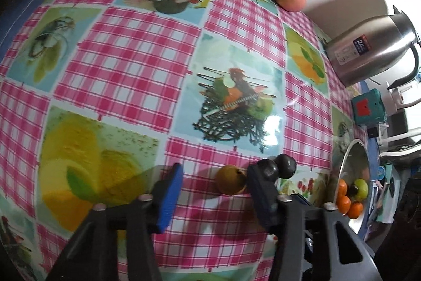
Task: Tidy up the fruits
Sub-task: 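Close the right tool on the green pear while the left grasps the kiwi, then lift the green pear with the right tool while the left lifts the kiwi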
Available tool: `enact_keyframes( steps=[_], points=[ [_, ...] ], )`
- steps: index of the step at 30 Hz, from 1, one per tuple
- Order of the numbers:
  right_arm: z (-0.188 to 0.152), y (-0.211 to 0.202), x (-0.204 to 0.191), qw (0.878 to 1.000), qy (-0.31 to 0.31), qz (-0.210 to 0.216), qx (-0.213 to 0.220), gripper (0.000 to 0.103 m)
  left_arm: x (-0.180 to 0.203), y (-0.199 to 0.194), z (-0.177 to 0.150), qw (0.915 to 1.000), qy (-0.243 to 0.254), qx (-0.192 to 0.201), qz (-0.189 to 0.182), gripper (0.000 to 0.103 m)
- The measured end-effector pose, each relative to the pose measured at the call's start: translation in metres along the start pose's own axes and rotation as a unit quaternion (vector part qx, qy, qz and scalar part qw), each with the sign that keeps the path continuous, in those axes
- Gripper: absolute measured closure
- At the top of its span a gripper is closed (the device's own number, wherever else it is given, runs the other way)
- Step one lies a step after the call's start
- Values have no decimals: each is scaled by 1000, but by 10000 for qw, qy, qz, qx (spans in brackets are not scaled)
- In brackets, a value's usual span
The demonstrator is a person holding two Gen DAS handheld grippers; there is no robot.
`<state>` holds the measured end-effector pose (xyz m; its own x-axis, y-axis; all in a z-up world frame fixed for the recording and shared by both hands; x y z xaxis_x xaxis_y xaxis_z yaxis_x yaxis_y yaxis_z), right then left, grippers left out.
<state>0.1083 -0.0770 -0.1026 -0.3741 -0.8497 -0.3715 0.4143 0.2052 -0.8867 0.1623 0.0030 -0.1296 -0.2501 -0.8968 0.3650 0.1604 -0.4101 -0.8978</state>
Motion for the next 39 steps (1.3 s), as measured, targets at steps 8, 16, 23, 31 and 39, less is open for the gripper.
enact_keyframes(
  steps=[8,16,23,31,39],
  points=[
    [0,-3,1,10000,-24,12,11,54,15,0,-2,9997,104,-15,-209,78],
    [2,0,-1,9999,-84,-70,25,54,-20,-15,1,9991,-383,153,125,78],
    [-4,19,-8,9997,-76,-27,-226,53,-29,-21,3,9984,-507,204,130,78],
    [-9,20,-17,9979,-533,-338,-147,53,-33,-24,0,9983,-530,200,162,78],
    [-12,18,-20,9960,-748,-475,-108,53,-34,-39,7,9973,-575,428,177,78]
  ],
)
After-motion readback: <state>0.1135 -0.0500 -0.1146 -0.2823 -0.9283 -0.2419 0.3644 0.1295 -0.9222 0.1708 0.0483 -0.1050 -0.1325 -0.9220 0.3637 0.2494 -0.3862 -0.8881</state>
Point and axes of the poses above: each gripper's, at about its wrist camera, not at the fingertips, and y roughly the way its jaws point, x to its right, z to its top, the point moved 8 cm from there along y, roughly the way its jaws point, and after that the axes turned 8 degrees about y, right-handed, at the moved point
